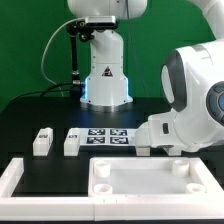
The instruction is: Assemble desk
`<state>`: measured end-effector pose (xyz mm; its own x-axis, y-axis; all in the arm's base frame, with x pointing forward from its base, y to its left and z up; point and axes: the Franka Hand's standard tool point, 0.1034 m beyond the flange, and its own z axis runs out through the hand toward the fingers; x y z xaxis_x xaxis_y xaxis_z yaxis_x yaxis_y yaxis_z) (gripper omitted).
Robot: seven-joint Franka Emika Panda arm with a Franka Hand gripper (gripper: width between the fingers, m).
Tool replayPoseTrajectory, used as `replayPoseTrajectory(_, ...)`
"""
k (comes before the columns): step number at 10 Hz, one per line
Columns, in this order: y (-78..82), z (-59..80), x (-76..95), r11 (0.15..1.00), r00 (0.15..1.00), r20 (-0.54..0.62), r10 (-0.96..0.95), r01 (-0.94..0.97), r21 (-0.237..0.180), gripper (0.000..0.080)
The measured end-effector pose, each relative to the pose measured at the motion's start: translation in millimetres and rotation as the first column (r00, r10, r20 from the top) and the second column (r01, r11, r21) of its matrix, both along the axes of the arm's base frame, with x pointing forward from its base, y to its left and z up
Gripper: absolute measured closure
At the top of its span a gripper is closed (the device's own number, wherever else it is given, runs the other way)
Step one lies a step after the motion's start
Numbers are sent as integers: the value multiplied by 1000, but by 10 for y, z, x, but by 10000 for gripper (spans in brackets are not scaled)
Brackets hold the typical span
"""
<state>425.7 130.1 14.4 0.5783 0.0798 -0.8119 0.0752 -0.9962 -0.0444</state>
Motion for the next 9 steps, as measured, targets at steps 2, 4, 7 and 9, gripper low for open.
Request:
replayPoseTrajectory(2, -58, 510, 334, 998, 998, 46, 33, -36, 59, 512)
replayPoseTrajectory(4, -52, 736, 383, 997, 997, 71, 43, -47, 60, 511)
replayPoseTrajectory(7, -19, 671, 532, 997, 963, 268, 19, -40, 71, 511)
replayPoseTrajectory(9, -102, 1014, 793, 989, 930, 366, 42, -92, 119, 511)
